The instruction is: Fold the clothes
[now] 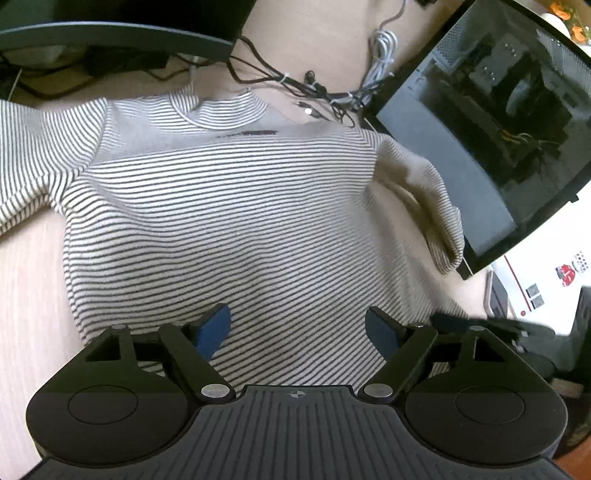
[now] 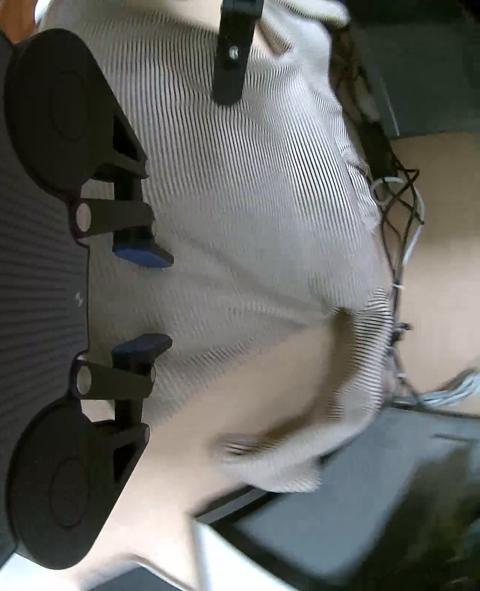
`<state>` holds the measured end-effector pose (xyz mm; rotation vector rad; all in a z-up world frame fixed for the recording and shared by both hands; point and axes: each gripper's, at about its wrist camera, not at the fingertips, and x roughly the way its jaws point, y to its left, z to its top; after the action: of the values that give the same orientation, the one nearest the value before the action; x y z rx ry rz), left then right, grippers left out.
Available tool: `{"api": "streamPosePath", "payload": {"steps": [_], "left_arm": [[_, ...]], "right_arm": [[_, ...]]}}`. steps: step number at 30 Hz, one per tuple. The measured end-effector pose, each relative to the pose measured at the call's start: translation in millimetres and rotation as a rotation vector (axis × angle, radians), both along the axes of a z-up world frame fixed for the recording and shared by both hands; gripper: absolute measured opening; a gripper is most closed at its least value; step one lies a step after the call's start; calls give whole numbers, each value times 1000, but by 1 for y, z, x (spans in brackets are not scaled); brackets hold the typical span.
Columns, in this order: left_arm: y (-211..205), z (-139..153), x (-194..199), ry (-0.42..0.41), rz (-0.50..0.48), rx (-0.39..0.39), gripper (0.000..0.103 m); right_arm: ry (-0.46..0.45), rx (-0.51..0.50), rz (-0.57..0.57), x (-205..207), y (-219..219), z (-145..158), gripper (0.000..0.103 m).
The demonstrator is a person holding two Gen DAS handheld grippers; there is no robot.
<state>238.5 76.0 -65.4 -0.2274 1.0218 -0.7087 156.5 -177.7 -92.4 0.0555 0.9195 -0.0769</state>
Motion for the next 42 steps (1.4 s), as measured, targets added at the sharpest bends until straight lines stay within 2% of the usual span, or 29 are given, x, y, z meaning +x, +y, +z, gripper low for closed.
{"api": "streamPosePath", "payload": {"steps": [4, 6, 10, 11, 14, 17, 21, 25, 26, 27, 32, 35, 37, 39, 41, 42], "left_arm": [[15, -1, 2, 21, 32, -12, 88], [19, 0, 3, 34, 59, -10, 93], [17, 2, -3, 28, 75, 32, 95], [16, 3, -6, 28, 82, 43, 97], [12, 4, -16, 26, 102, 63, 100], [8, 4, -24, 22, 122, 77, 102], [2, 4, -28, 23, 132, 97, 103], [2, 4, -30, 29, 139, 97, 103], [3, 4, -29, 34, 140, 95, 103], [3, 4, -29, 37, 140, 94, 103], [-1, 4, -29, 37, 144, 96, 103], [0, 4, -29, 34, 146, 91, 103], [0, 4, -30, 32, 146, 86, 103], [1, 3, -30, 31, 147, 81, 103], [3, 3, -31, 30, 149, 73, 103], [4, 3, -32, 31, 153, 66, 103]], "right_arm": [[45, 58, 67, -18, 6, 6, 45], [62, 91, 101, -23, 8, 11, 47], [95, 158, 168, -34, 11, 21, 45], [81, 161, 142, -34, 5, 25, 45], [-56, 108, -118, -26, -42, 41, 45], [-179, 35, -308, -21, -78, 48, 45], [-224, 42, -398, -4, -98, 36, 45], [-189, -13, -354, 19, -91, 17, 43], [-200, -38, -340, 21, -87, 18, 30], [-233, -69, -323, 21, -84, 27, 9], [-401, -220, -236, 20, -69, 69, 8], [-531, -348, -156, 21, -54, 107, 8], [-596, -398, -100, 29, -45, 128, 8], [-629, -394, -56, 38, -36, 148, 8], [-634, -328, -15, 47, -26, 162, 8], [-635, -291, 9, 50, -20, 168, 1]]}}
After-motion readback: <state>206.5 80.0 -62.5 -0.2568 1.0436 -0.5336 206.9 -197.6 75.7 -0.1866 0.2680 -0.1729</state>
